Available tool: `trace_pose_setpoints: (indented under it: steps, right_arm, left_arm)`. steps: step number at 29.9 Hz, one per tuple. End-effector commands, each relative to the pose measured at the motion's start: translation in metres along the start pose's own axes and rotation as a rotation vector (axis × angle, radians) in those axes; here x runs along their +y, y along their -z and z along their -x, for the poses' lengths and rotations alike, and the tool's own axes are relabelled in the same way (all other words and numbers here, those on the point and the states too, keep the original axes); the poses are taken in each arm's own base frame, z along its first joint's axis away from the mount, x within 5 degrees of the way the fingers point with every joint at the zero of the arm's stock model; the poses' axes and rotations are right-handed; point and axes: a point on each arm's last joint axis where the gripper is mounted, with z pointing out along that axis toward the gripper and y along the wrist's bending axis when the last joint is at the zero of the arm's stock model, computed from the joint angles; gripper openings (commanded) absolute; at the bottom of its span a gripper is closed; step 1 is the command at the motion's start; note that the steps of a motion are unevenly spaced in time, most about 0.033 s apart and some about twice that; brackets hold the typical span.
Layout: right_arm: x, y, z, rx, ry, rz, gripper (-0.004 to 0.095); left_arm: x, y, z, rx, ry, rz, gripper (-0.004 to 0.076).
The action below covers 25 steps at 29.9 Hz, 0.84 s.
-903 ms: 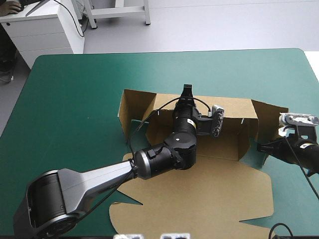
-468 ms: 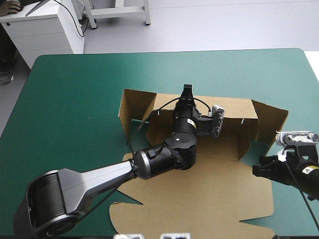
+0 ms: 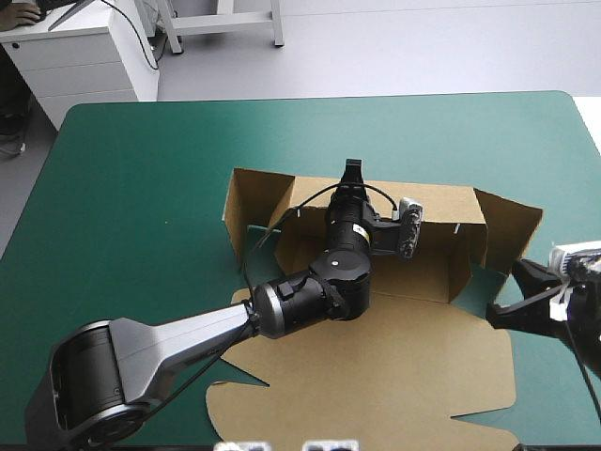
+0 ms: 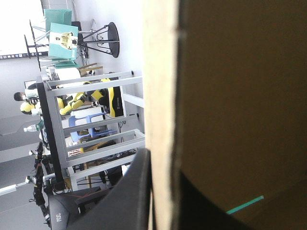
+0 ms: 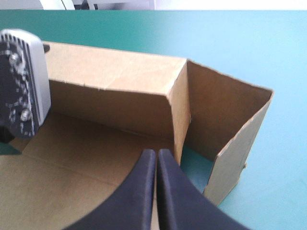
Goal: Fold the box
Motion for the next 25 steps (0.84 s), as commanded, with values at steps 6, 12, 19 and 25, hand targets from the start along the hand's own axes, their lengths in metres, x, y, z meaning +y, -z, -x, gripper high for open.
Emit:
trace_pose_setpoints:
  steps: [6,12,19,25]
  right_arm:
    - [-0.023,-0.023,0.055,-0.069,0.004,-0.069,-0.0009]
    - [-0.046,-0.068,0.07,0.035,-0.027,-0.073,-0.001]
    - [-0.07,-0.116,0.091,0.114,-0.037,-0.057,-0.0014]
    - [-0.084,-0.145,0.104,0.165,-0.049,-0.038,-0.0014]
  left_arm:
    - [0.021,0.018,-0.003,-0.05,0.058,0.046,-0.0008]
    - [0.021,0.018,-0.003,-0.05,0.058,0.046,-0.0008]
    - [0.021,0.018,-0.003,-0.05,0.058,0.046,-0.0008]
    - [0.021,0.018,-0.003,-0.05,0.058,0.046,-0.0008]
